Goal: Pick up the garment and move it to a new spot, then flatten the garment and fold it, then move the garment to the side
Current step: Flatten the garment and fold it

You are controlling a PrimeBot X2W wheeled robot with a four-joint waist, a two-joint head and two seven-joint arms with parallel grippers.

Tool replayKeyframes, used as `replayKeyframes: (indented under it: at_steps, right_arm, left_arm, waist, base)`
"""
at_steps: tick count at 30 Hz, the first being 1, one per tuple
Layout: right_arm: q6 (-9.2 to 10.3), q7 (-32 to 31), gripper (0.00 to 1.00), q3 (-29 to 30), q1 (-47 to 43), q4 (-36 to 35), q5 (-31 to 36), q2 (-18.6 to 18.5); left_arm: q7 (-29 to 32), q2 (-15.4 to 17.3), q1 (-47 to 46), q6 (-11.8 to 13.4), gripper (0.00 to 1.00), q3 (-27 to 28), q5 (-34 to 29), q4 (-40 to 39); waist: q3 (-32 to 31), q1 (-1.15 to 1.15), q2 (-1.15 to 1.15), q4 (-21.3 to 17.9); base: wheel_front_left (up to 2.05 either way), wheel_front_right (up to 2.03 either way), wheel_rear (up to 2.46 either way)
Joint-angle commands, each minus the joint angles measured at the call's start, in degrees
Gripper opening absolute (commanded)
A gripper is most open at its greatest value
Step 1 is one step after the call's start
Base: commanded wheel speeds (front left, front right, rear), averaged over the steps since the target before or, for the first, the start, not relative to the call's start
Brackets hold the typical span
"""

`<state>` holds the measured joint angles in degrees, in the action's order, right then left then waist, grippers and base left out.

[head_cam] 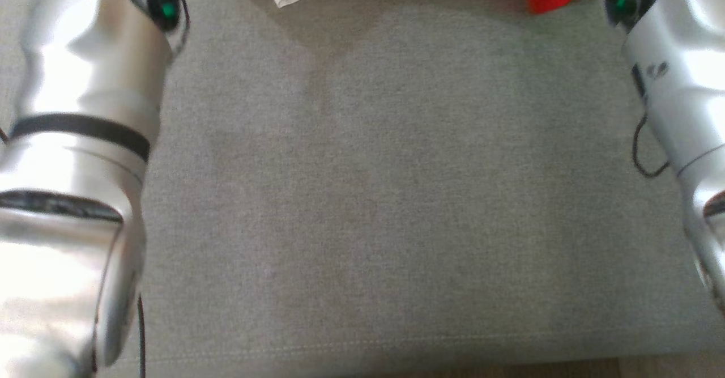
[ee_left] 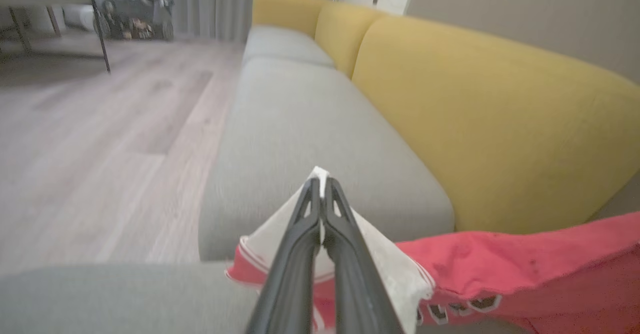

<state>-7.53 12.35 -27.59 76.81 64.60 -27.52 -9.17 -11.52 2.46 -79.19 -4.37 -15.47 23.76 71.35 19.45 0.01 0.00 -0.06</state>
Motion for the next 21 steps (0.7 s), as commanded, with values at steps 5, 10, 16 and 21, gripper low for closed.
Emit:
replayKeyframes:
  at_steps: [5, 10, 16, 21]
  right_arm:
    - [0.04, -0.7, 0.0, -4.2, -3.6, 0.8, -4.5, 1.0]
    - [0.04, 0.3, 0.0, -9.5, -7.3, -1.9, -7.7, -0.4]
    - [0.04, 2.1, 0.0, -13.3, -15.3, -6.4, -12.1, -1.9]
    - [0.04, 2.5, 0.0, -13.2, -25.4, -9.4, -14.6, -3.6]
  left_arm:
    - [0.9, 1.0, 2.4, -1.0, 0.0, 0.9, 2.5, 1.0]
    - [-1.3, 0.7, 5.2, -1.9, 0.0, 0.1, 3.1, 1.1]
    - [-3.4, 3.7, 15.1, -2.5, 0.0, 3.4, 4.8, -7.3]
    - [-3.5, 5.6, 32.4, -0.8, 0.0, 8.2, 3.6, -24.4]
  waist:
    - [1.9, -0.01, 0.0, 0.9]
    - [2.6, -0.01, 0.0, 0.7]
    - [0.4, -0.01, 0.0, -0.8]
    - [-4.2, -0.01, 0.0, -0.9]
  base:
    - [0.0, 0.0, 0.0]
    - [0.0, 0.0, 0.0]
    - [0.0, 0.0, 0.0]
    - [0.0, 0.0, 0.0]
